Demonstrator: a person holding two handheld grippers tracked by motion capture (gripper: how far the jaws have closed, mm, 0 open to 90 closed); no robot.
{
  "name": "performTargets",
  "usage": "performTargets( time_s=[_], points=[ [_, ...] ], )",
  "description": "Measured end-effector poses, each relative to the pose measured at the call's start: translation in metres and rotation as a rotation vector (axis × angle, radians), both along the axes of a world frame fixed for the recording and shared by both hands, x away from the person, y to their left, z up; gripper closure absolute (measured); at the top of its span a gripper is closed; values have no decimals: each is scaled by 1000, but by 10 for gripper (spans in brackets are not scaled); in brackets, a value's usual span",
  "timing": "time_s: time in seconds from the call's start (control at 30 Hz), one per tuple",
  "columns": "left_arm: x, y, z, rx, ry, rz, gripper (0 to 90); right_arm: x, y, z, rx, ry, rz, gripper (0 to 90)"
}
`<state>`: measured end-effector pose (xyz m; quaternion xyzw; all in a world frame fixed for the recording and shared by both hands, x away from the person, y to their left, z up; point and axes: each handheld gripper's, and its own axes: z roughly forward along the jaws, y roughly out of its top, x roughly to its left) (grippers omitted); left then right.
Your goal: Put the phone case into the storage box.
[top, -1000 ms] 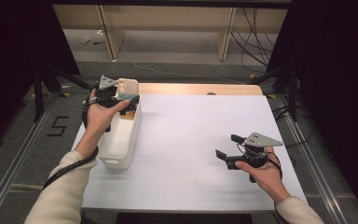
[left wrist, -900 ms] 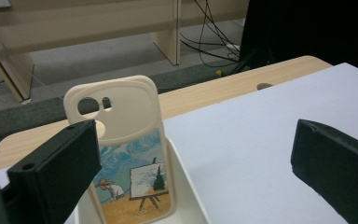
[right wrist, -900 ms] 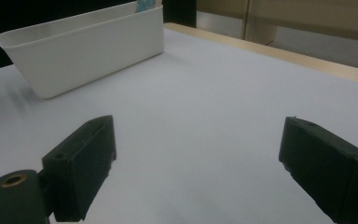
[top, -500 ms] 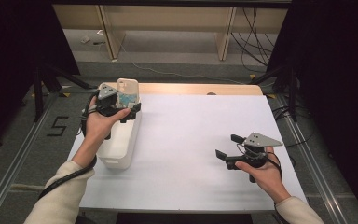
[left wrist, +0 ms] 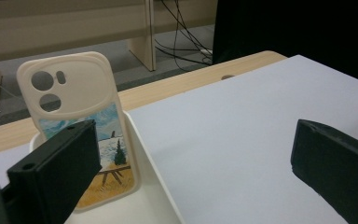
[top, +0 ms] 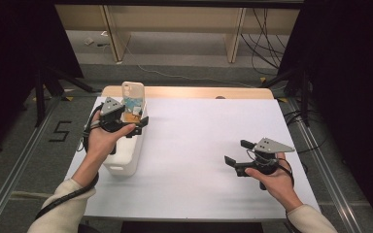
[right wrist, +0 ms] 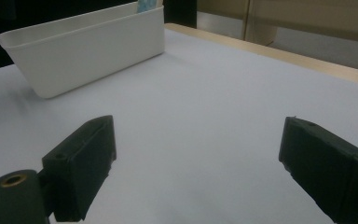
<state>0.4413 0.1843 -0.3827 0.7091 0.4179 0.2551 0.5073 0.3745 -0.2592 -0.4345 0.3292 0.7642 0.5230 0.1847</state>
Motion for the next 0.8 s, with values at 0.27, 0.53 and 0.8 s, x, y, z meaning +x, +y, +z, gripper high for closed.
performTargets(
  time_s=[0.27,0.53,0.8],
  points=[
    [-14,-4,-7,1,-23,-54,3,0,0,0,0,-1,2,118],
    [-28,-5,-13,-18,-20,-83,3,0,0,0,-1,0,4,118],
    [-41,-2,-17,-10,-24,-107,6,0,0,1,3,-3,5,118]
  ],
)
